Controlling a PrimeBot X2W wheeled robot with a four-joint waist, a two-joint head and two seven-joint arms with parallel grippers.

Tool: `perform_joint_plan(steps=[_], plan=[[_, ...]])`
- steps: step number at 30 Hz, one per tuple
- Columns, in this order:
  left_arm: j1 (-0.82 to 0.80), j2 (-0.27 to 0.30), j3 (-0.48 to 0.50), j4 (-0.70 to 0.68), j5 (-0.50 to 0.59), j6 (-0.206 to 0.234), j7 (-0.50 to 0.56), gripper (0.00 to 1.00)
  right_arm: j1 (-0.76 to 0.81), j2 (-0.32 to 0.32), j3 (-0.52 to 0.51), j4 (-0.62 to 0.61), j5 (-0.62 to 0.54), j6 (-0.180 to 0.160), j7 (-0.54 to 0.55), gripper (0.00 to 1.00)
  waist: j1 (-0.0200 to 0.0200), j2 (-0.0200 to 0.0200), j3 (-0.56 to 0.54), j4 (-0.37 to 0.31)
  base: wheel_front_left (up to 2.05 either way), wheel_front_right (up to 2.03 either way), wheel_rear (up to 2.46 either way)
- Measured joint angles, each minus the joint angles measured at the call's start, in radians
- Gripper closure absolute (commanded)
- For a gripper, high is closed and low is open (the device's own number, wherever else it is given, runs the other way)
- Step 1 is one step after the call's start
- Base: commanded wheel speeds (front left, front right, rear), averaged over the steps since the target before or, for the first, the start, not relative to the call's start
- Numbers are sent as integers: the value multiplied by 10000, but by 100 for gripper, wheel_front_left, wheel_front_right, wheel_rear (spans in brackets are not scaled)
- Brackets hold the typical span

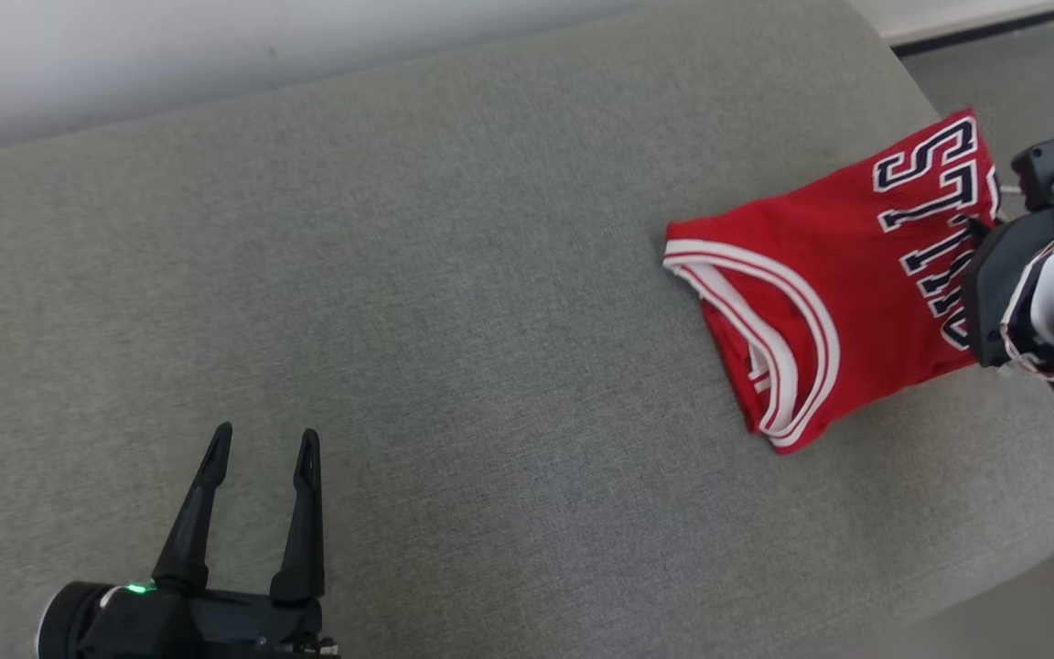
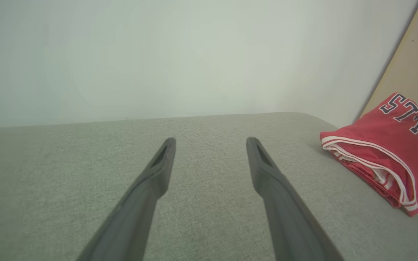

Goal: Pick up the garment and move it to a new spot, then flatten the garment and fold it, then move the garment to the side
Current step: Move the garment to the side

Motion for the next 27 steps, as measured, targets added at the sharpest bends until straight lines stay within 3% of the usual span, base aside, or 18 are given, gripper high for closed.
perform_joint_plan(steps=[12, 13, 14, 15, 16, 27], plan=[[-456, 652, -245, -556, 50, -2, -2, 0, -875, -136, -407, 886, -826, 0, -1064, 100, 1, 0, 1180, -702, 0, 0, 0], [-476, 671, -251, -573, 50, -2, -2, 0, -922, -138, -479, 974, -932, 0, -1166, 81, 1, 0, 1233, -751, 0, 0, 0], [-476, 690, -253, -577, 50, -2, -2, 0, -980, -136, -560, 1037, -1030, 0, -1281, 47, 1, 1, 1278, -794, 0, 0, 0], [-479, 709, -263, -579, 50, -2, -2, 0, -1022, -127, -612, 1089, -1175, 0, -1383, 6, 1, 0, 1318, -832, 0, 0, 0], [-486, 729, -270, -583, 50, -2, -2, 0, -1043, -90, -708, 1156, -1231, 0, -1511, 0, 1, 0, 1345, -863, 0, 0, 0], [-488, 596, -221, -337, 109, -15, -2, 0, -846, 234, -1005, 1480, -1703, 0, -3275, 0, -1, -1, 903, -531, 0, 0, 0]])
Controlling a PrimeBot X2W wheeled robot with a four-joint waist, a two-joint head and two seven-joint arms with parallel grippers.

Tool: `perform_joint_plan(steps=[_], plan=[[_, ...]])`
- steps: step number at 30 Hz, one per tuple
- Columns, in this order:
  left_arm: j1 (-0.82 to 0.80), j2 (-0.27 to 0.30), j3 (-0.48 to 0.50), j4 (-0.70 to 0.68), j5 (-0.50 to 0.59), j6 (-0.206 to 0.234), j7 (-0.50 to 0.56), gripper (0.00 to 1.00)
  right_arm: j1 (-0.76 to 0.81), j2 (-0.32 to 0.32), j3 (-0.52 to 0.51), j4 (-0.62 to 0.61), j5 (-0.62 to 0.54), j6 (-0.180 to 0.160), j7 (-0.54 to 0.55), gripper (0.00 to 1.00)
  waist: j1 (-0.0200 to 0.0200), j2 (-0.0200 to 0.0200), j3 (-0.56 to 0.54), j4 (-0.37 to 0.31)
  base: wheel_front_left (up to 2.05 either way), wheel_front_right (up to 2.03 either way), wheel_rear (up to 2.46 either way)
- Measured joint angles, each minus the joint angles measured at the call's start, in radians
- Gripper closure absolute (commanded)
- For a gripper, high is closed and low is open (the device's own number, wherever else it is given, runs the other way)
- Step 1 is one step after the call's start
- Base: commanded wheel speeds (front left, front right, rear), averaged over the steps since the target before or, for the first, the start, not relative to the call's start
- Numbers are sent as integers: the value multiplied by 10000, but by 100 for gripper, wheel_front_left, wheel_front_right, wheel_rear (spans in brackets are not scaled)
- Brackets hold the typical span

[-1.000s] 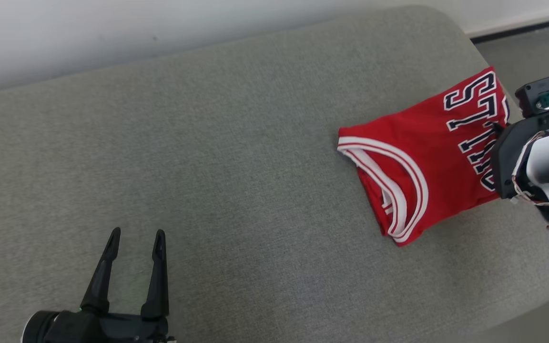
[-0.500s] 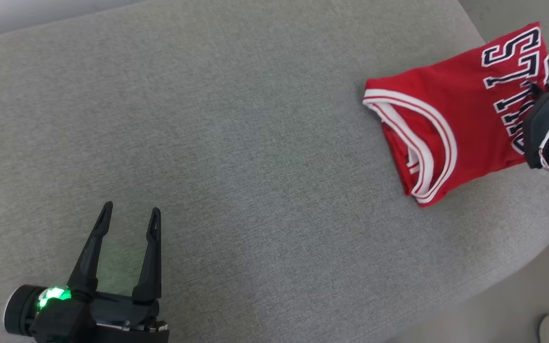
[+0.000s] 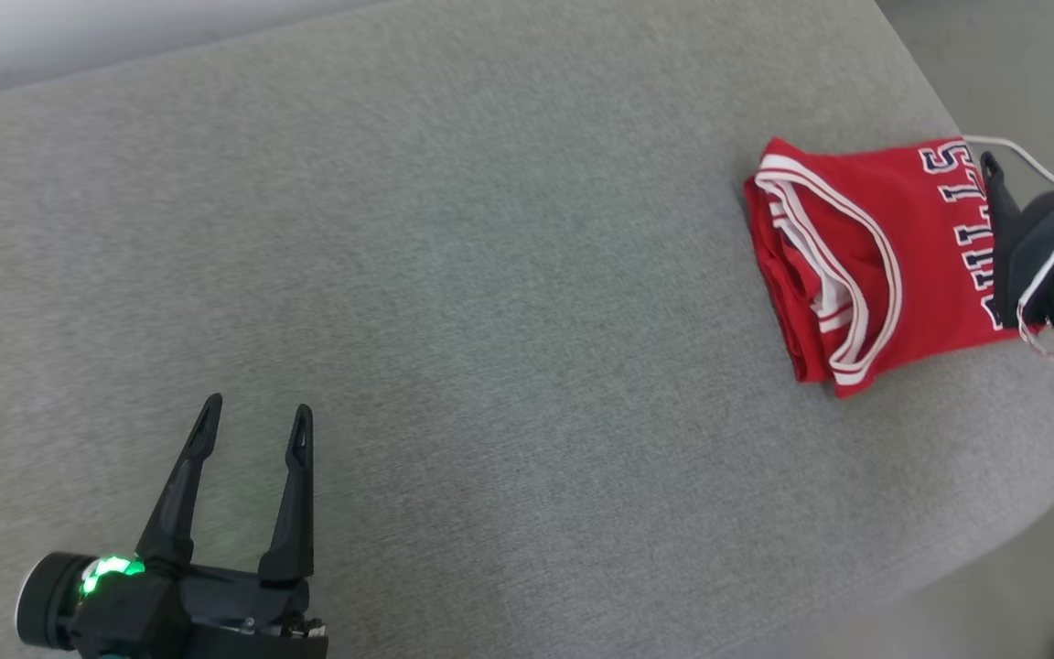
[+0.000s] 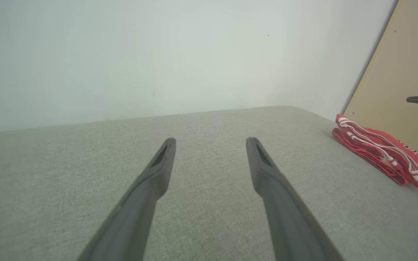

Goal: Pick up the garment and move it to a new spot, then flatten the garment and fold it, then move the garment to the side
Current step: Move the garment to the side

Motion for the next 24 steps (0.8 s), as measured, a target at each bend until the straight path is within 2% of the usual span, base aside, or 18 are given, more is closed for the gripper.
perform_joint_plan(steps=[7, 11, 18, 24], plan=[[285, -257, 240, 560, 84, 6, 0, 0, 988, -6, -364, -255, 533, 0, -1220, 0, -1, 0, -635, 661, 0, 0, 0], [482, -385, 485, 765, 113, 92, 2, 0, 1882, 221, -608, -660, 849, 0, -1883, 0, -1, 0, -1063, 1123, 0, 0, 0], [931, -522, 892, 1218, 138, 165, 2, 0, 3525, 717, 52, -2044, 1256, 0, -2673, 0, -1, 0, -1892, 1893, 0, 0, 0], [1090, -577, 1085, 1764, 203, 159, 0, 0, 5142, 907, 92, -3273, 1615, 0, -3124, 0, -2, -1, -2601, 2557, 0, 0, 0]])
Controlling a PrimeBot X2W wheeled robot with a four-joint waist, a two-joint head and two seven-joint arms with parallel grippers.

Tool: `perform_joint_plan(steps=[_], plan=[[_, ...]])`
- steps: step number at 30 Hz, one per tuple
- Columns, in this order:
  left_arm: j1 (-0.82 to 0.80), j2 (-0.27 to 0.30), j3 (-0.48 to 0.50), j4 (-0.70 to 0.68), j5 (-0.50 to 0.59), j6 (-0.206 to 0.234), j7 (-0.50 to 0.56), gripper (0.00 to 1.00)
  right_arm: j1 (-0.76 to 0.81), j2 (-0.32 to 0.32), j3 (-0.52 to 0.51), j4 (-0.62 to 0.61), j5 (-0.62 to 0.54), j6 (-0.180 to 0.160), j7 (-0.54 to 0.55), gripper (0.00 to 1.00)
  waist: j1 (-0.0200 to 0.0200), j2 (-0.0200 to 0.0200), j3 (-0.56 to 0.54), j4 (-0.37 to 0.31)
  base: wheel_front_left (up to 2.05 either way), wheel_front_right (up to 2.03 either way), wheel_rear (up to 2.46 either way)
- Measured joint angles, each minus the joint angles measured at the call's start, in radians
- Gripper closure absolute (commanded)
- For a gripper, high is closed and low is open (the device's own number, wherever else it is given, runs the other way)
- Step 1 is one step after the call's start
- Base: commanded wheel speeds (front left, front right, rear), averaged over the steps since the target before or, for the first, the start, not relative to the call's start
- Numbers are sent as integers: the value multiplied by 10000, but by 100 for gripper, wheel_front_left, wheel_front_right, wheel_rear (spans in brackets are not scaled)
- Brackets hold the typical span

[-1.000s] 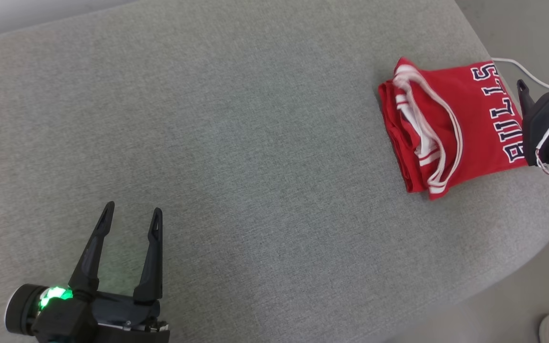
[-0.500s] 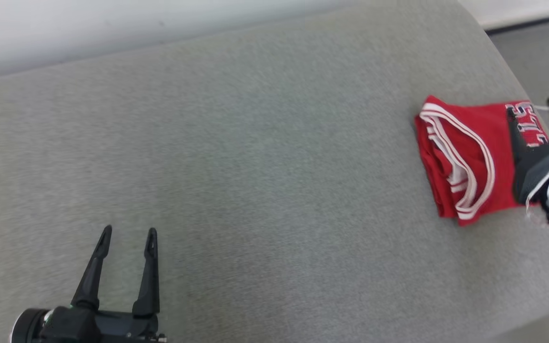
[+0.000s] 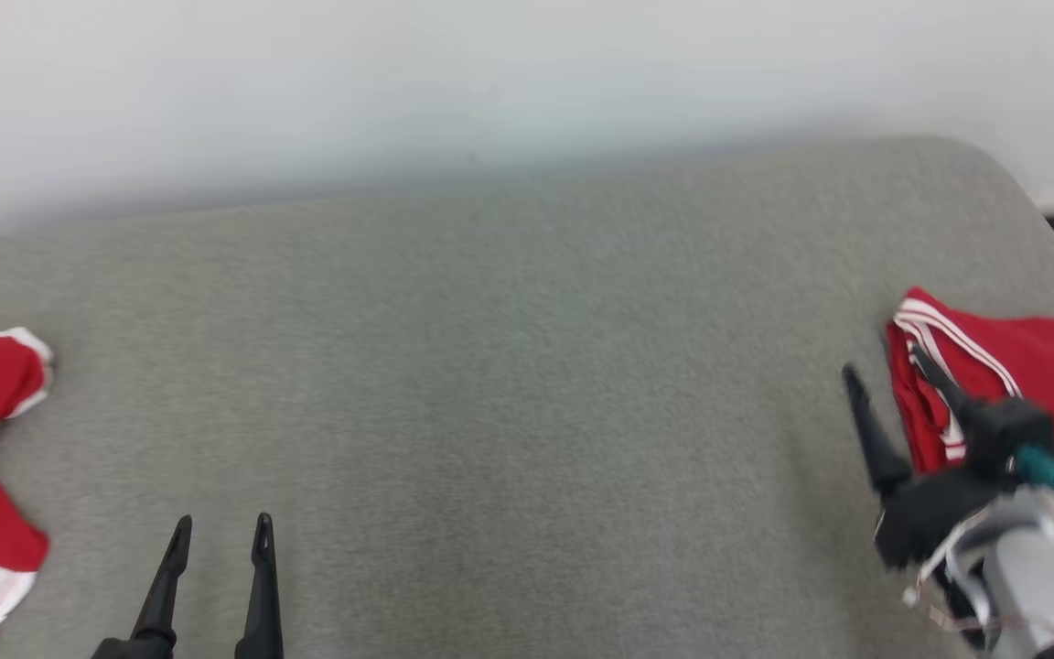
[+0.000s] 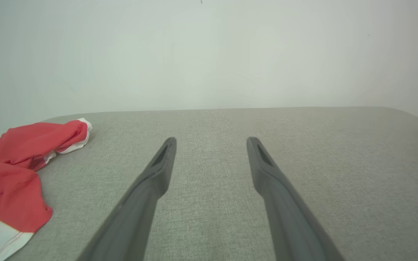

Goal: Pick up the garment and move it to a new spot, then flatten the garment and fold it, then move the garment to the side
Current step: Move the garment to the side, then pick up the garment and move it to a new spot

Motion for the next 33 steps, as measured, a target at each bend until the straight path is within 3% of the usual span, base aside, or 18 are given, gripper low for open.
perform_joint_plan(steps=[16, 23, 33], plan=[[409, -77, 407, 886, -27, -88, 0, 0, 3568, 1438, -1333, -1946, 38, 0, 244, 0, 0, 0, -1514, 1088, 0, 0, 0], [593, -90, 326, 1233, -82, -98, 2, 0, 4282, 1965, -1685, -2293, -77, 0, 311, 0, 0, 0, -1742, 1163, 0, 0, 0], [655, -157, 221, 1275, -228, -144, 2, 0, 4640, 2098, -2015, -2692, -111, 0, 462, 0, 1, 1, -1937, 1150, 0, 0, 0]])
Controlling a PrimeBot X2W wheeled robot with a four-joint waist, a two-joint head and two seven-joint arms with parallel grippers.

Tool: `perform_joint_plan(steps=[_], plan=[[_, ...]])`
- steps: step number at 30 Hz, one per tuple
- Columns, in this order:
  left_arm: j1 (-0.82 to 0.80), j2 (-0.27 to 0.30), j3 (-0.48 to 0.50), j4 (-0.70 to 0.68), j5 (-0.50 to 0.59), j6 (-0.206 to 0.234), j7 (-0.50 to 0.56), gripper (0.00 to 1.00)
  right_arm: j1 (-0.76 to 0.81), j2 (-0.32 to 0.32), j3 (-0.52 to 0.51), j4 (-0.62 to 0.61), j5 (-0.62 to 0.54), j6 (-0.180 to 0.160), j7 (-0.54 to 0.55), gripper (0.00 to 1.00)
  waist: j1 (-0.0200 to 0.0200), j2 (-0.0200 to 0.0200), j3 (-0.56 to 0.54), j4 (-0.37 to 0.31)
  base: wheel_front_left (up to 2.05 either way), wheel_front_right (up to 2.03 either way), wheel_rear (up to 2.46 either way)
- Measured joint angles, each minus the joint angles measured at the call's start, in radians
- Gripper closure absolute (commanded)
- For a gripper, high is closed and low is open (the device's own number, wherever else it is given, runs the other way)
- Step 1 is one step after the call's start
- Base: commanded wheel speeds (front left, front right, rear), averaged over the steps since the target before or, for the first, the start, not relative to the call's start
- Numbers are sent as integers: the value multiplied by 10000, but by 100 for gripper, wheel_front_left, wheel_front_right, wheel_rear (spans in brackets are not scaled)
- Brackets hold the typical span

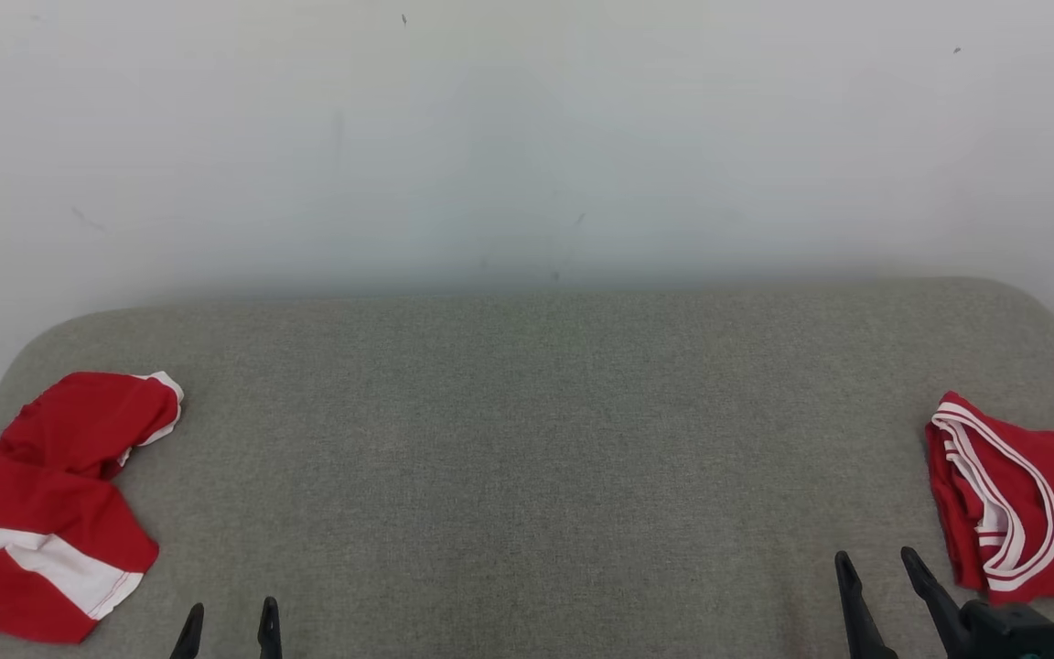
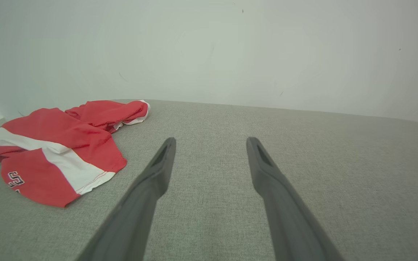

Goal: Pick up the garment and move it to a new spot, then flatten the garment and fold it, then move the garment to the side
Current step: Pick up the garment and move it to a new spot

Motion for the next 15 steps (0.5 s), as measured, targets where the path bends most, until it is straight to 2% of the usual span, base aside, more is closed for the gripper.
perform_joint_plan(steps=[15], plan=[[117, -29, 82, -117, -36, 0, -2, 0, 131, 63, -117, -251, -40, 0, 128, 0, 1, 0, -19, 36, 0, 0, 0]])
